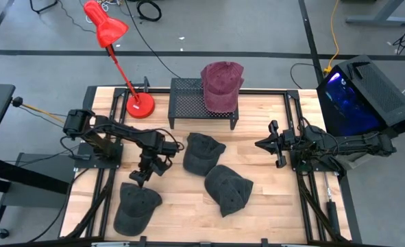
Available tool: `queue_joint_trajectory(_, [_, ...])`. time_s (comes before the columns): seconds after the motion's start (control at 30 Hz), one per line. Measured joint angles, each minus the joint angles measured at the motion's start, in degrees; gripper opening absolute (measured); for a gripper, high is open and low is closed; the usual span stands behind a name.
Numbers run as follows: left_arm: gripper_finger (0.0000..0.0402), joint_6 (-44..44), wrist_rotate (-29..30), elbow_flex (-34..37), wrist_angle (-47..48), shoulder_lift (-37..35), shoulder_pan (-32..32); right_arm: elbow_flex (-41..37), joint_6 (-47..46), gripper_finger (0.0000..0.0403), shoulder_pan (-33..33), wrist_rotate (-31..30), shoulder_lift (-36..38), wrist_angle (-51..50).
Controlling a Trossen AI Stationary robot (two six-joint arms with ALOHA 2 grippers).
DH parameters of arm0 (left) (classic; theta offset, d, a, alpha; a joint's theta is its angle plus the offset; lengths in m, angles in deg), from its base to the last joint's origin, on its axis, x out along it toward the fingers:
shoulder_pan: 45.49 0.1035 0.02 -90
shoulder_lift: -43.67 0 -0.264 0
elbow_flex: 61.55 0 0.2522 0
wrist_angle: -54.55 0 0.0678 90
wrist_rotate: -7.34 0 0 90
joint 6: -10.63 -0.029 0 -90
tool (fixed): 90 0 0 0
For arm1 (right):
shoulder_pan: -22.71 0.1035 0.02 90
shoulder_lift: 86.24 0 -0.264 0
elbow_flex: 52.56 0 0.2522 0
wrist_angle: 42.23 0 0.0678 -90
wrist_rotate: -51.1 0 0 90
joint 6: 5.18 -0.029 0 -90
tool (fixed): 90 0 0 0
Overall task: Pick & Place hat
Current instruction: Put the bottom left black cap on the shelf
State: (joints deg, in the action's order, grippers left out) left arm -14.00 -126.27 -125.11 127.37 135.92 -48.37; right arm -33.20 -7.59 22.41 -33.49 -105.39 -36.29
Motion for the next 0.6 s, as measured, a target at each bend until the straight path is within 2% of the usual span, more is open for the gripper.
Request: queue_joint_trajectory(0.6, [0.0259, -1.6, -5.2, 2.8, -5.4, 3.9, 0.0, 0.0, 0.0, 0.0023, 0.0, 0.0, 0.0, -0.1])
